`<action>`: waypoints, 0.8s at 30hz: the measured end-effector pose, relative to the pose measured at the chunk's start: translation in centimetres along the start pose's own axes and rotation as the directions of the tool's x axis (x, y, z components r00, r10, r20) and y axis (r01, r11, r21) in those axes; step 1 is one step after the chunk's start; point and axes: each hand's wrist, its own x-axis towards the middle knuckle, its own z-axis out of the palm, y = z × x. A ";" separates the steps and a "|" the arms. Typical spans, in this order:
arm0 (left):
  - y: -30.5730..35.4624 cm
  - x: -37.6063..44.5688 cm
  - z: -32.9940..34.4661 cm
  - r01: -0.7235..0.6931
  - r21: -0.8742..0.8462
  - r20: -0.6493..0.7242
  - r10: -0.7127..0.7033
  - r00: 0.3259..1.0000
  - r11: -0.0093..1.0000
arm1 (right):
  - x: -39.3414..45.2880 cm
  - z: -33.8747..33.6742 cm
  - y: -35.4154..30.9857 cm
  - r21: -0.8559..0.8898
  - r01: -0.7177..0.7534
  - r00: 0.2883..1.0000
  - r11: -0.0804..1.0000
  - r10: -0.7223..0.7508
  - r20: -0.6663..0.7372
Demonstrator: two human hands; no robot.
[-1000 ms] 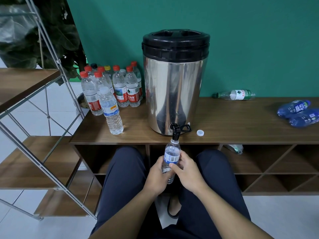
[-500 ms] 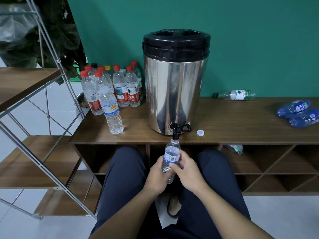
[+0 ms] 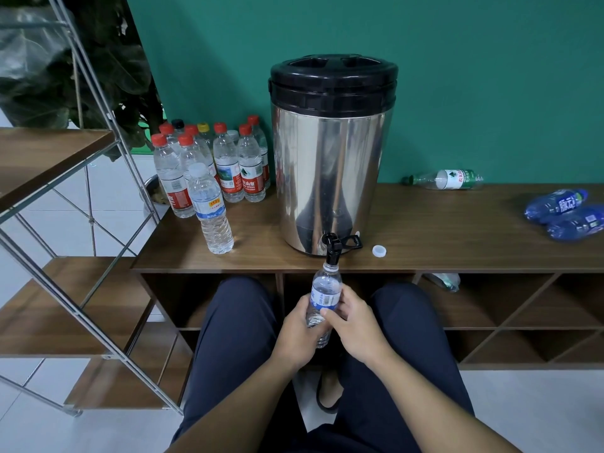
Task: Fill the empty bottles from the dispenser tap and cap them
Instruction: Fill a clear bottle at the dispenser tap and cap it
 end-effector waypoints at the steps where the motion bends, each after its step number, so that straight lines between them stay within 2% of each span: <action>1: 0.0 0.0 0.0 0.001 -0.003 0.000 -0.001 1.000 1.000 | 0.0 0.0 0.0 -0.004 0.001 1.000 1.000 -0.001 0.001; 24: -0.1 0.0 0.0 0.017 -0.016 0.009 -0.017 1.000 1.000 | 0.0 0.0 0.1 0.001 -0.006 1.000 1.000 0.006 0.003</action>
